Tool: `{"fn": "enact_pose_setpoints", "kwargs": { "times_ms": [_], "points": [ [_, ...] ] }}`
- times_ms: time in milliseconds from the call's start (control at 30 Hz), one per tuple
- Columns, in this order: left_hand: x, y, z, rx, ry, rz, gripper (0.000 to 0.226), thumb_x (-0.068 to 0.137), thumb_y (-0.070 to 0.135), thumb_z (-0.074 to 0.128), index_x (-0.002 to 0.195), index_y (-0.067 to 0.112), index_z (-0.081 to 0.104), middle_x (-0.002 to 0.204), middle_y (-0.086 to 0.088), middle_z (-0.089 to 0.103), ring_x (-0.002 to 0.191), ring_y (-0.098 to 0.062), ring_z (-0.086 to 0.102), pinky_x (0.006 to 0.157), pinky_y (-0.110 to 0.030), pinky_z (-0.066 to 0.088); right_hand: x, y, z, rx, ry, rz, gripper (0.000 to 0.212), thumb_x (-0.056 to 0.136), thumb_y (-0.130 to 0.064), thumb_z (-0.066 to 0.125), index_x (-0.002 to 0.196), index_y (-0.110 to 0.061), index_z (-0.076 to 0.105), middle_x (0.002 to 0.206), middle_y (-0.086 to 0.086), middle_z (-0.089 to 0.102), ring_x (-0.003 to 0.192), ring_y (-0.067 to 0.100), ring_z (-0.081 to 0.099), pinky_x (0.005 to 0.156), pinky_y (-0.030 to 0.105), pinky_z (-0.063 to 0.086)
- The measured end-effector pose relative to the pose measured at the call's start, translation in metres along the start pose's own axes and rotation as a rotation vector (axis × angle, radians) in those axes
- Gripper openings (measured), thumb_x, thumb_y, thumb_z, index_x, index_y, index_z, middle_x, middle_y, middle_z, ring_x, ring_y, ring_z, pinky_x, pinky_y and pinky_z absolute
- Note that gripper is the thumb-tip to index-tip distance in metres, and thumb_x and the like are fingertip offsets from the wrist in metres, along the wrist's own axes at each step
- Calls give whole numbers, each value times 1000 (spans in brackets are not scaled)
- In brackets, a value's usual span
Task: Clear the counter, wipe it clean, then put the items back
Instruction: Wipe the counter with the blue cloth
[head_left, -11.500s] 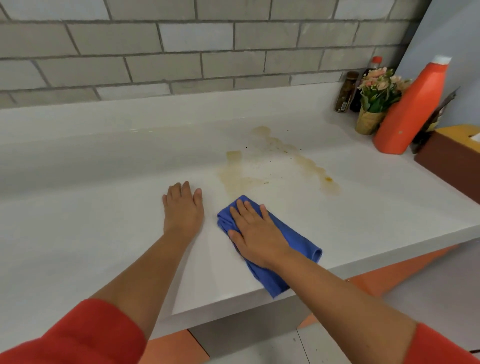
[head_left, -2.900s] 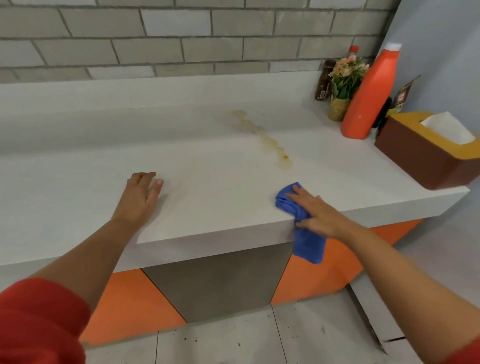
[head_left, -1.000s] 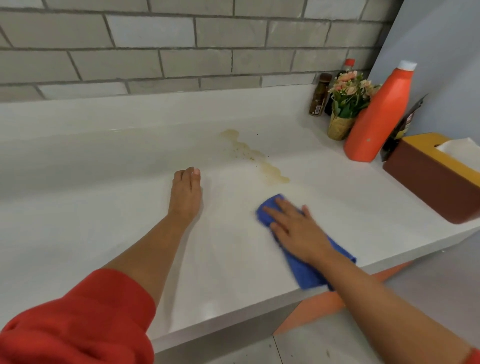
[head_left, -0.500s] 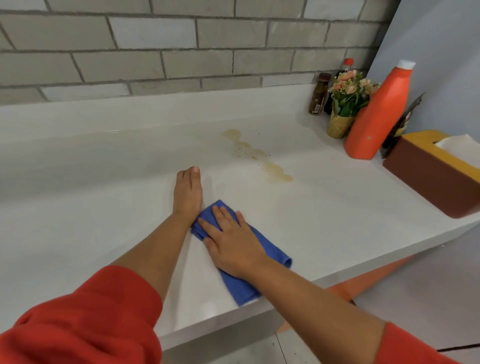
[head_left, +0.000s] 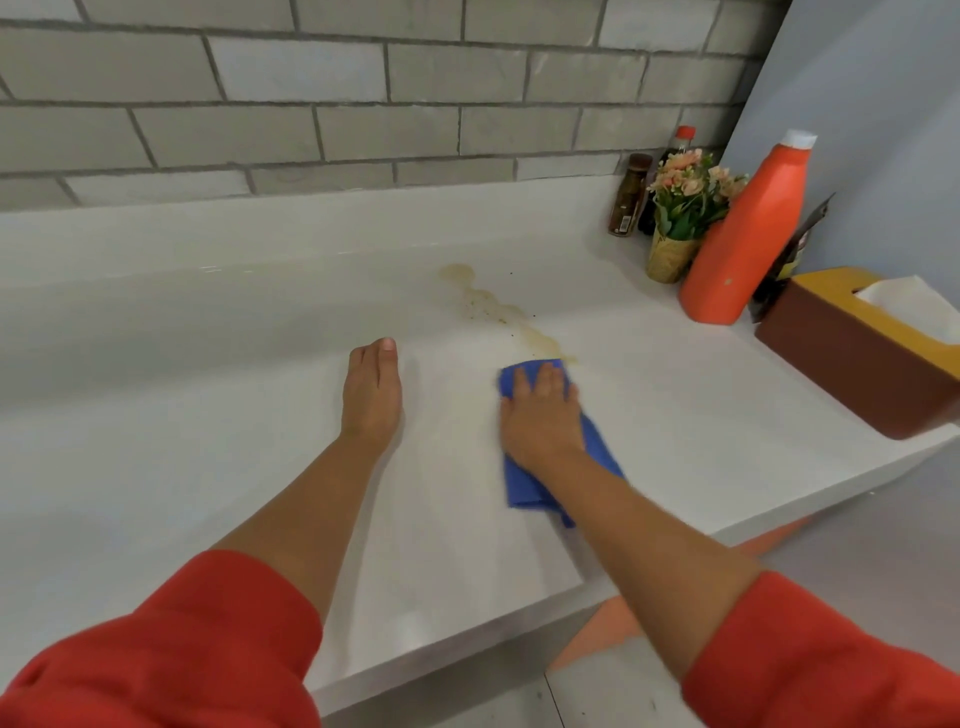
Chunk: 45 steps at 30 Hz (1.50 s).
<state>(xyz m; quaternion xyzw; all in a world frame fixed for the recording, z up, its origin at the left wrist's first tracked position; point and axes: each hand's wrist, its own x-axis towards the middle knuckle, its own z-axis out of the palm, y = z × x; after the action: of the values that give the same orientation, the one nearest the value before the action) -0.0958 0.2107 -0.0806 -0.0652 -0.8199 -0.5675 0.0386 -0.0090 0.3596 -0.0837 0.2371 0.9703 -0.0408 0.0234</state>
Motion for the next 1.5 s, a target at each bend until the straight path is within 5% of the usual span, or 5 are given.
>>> {"fn": "enact_pose_setpoints", "kwargs": {
  "times_ms": [200,567,900,1200,1500],
  "points": [
    [1,-1,0,12,21,1,43,102,33,28,124,2,50,126,-14,50,117,-25,47,95,-23,29,-37,10,-4,126,-58,-523,48,101,-32,29,148,-28,22,159,0,7,147,12,6,118,36,0],
    [-4,4,3,73,32,23,41,102,30,27,121,2,52,122,-12,50,115,-23,47,91,-20,27,60,71,-11,40,13,124,55,101,-32,17,150,-9,9,157,20,3,146,32,2,119,44,2],
    [-5,4,3,107,22,5,44,102,33,25,133,9,45,136,-8,42,125,-18,41,96,-16,23,-5,31,-5,195,-54,-639,46,101,-29,30,147,-24,27,158,-1,15,146,13,11,117,31,4],
    [-5,7,3,23,64,-16,43,102,34,25,133,13,46,135,-4,44,113,-3,38,97,-18,25,96,97,-14,79,16,38,55,102,-33,17,151,-12,6,158,16,3,147,27,2,119,43,2],
    [-1,11,-12,-32,6,-66,48,101,40,23,138,15,41,140,0,40,117,-1,36,99,-17,22,11,46,-8,615,-63,-695,38,93,6,44,127,-5,56,131,6,54,121,13,50,99,2,27]
  ]
}}
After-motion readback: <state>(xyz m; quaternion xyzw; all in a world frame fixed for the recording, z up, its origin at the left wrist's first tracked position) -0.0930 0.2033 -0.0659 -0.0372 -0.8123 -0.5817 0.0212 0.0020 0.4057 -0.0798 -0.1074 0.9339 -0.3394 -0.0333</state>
